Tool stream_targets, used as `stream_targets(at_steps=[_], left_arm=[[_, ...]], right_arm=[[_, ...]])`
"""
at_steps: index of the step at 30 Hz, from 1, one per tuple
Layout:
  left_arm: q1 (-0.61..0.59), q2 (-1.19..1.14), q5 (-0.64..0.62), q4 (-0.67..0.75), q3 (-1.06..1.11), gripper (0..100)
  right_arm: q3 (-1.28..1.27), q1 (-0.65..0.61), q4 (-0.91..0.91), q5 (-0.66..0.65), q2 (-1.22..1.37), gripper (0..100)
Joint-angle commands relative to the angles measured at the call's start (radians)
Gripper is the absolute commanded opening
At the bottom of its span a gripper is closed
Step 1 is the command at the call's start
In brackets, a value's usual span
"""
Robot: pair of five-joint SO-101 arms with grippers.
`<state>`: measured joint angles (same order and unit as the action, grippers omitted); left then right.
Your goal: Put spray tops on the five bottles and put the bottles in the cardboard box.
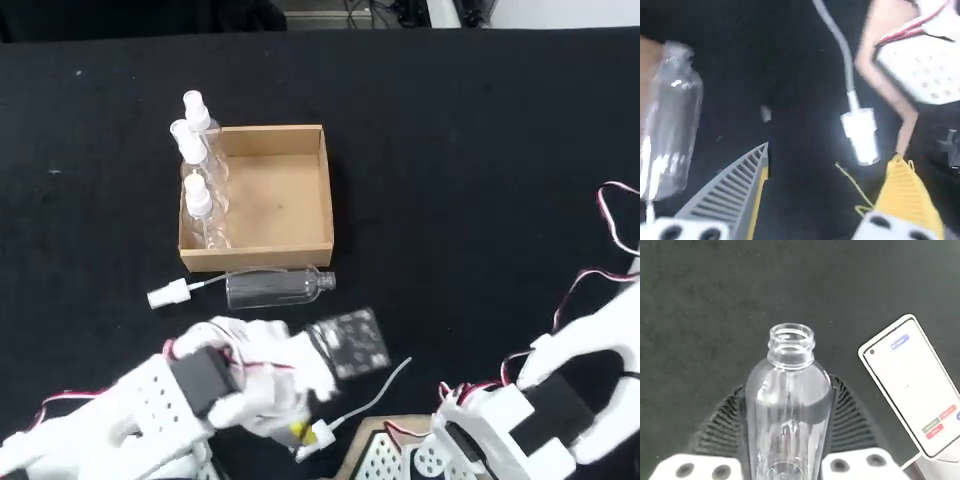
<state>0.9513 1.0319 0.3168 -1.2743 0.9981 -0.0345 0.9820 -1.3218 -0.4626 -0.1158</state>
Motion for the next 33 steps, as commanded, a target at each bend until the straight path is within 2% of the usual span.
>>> stream_targets(at_steps=[1,7,18,28,33], left_arm=[[0.065,-0.006,-0.055,0.112,0.05,25],[0.097,-0.006,-0.155,0.321,0.234,25],[0.091,-0.051,-0.189,0.473,0.351,25],[0.097,-0.206,-0.19,0.505,0.317,24],[0.122,-0.206,-0.187,0.496,0.323,13]], right_arm=[[0.012,0.026,0.023,-0.009,-0.065,1.3],[0.012,0.018,0.023,-0.009,-0.065,1.3],[0.012,0.017,0.02,-0.009,-0.065,1.4],[0.01,-0.011,0.017,-0.009,-0.065,1.5],[0.01,-0.011,0.018,-0.009,-0.065,1.5]])
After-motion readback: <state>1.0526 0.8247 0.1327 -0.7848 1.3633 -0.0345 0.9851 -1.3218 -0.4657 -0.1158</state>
